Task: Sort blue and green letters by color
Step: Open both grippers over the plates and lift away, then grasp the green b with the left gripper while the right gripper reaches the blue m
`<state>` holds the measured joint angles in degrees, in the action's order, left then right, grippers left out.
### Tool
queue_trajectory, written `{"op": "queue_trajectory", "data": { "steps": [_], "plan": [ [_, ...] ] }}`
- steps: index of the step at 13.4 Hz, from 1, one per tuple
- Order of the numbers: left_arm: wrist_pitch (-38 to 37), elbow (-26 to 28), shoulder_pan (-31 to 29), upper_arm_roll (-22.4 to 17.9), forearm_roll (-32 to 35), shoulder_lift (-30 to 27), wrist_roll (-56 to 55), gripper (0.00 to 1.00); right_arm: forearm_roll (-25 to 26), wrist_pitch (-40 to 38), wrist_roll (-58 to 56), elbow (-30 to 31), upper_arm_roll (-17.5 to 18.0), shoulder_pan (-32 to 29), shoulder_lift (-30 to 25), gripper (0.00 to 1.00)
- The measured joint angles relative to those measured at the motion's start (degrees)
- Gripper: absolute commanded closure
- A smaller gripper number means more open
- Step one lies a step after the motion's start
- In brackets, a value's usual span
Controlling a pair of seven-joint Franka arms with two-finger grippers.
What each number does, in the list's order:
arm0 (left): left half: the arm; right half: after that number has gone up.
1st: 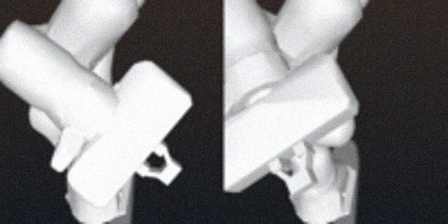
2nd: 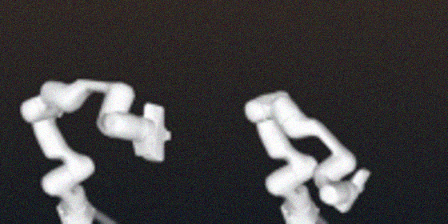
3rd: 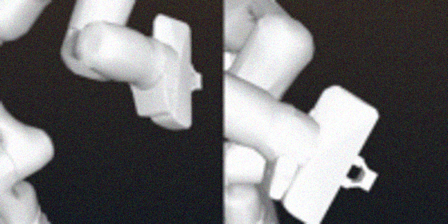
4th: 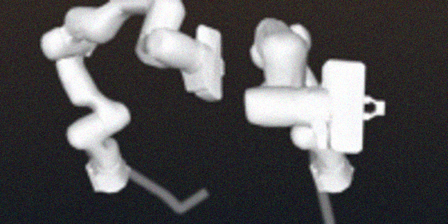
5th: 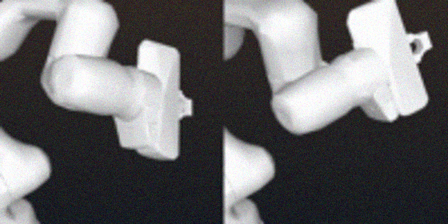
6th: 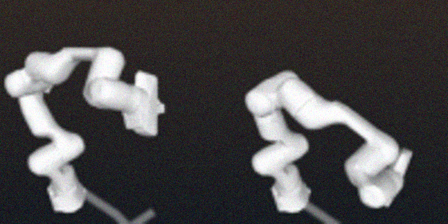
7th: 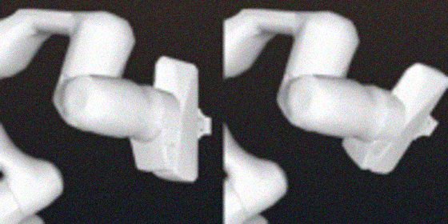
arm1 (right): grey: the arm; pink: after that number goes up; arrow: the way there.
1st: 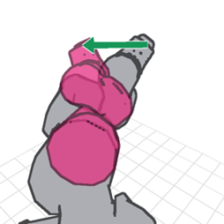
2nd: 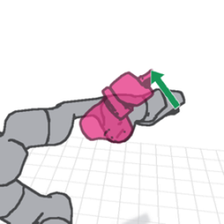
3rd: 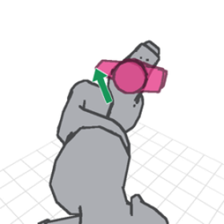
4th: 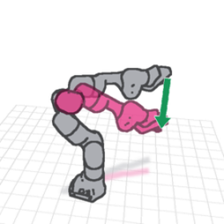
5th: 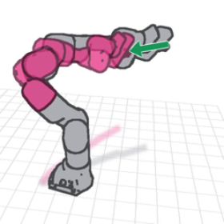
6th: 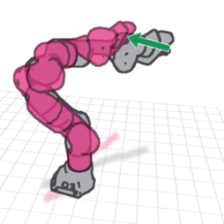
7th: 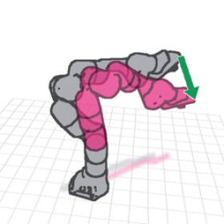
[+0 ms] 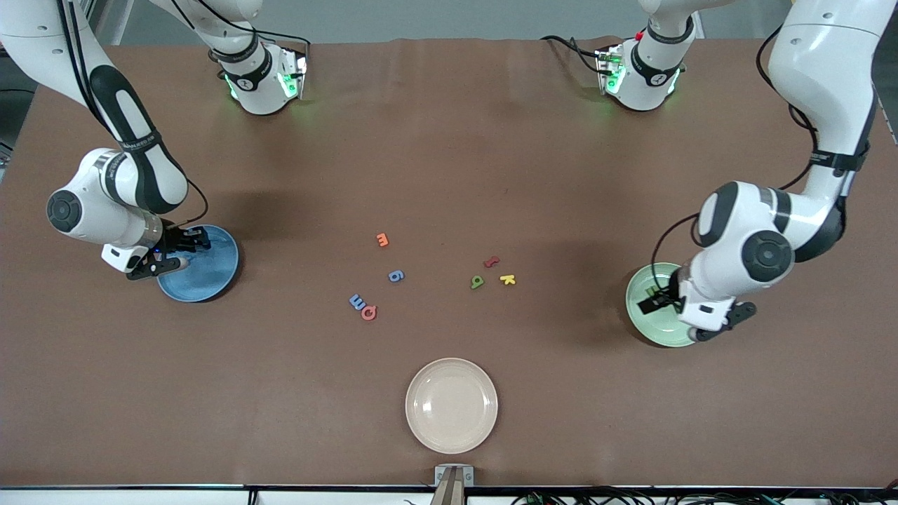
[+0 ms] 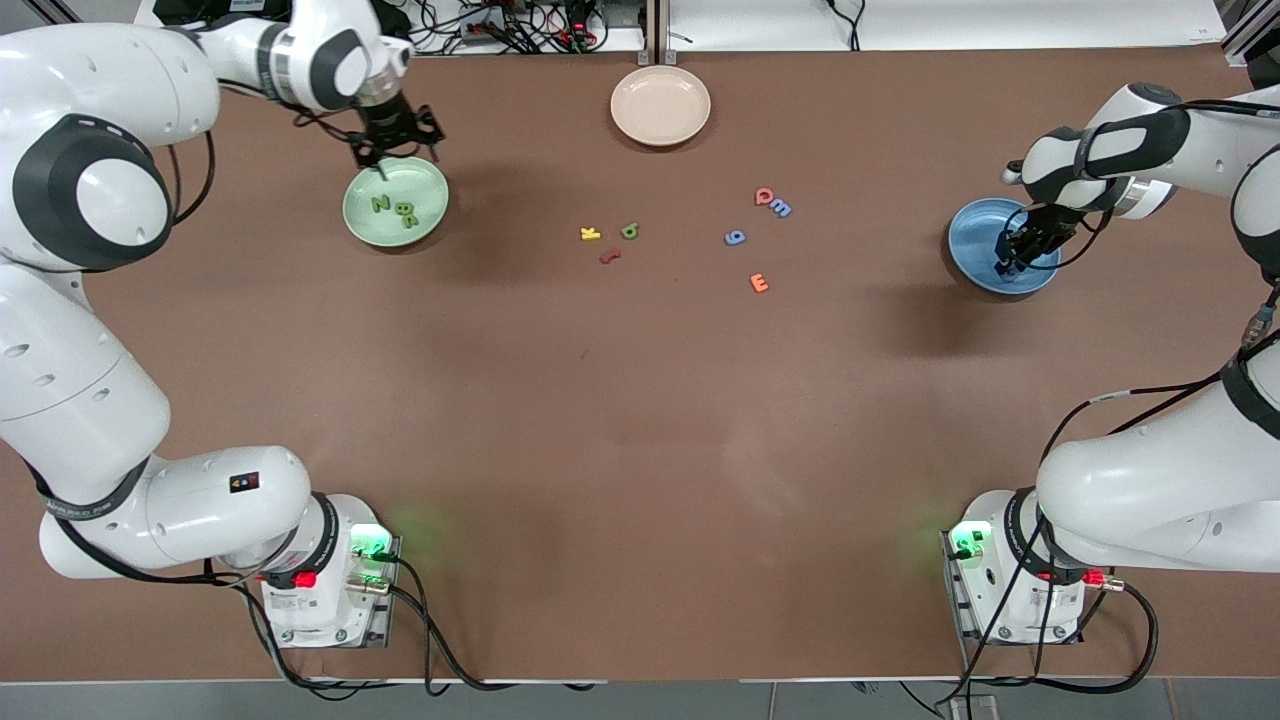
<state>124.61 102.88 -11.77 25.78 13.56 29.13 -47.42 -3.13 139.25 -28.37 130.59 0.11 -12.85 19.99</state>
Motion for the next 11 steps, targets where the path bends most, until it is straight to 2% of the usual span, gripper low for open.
{"op": "queue_trajectory", "data": {
  "steps": [2, 4, 6, 9, 11],
  "plan": [
    [0.5, 0.35, 2.64, 2.32, 0.0, 0.52, -7.27, 0.0, 0.0, 0.01, 0.19, -0.02, 0.0, 0.0, -0.61, 0.0],
    [3.23, 0.35, 7.11, 2.65, 0.0, 1.98, -13.52, 0.01, 0.0, -0.88, 2.21, -0.24, 0.19, 0.02, -1.95, 0.0],
    [4.73, -1.38, 12.24, 2.66, 0.0, 4.37, -19.53, 0.07, 0.0, -4.3, 6.34, -1.21, 0.73, 0.86, -3.93, 0.0],
    [5.3, -8.79, 20.86, 1.24, 0.02, 10.3, -28.65, 0.17, -0.01, -9.43, 15.03, -4.56, 1.3, 5.48, -6.03, 0.0],
    [5.33, -14.27, 26.48, -2.04, 0.02, 14.22, -32.14, 0.24, -0.01, -10.03, 20.39, -6.6, 1.53, 9.24, -6.11, 0.0]
  ]
}}
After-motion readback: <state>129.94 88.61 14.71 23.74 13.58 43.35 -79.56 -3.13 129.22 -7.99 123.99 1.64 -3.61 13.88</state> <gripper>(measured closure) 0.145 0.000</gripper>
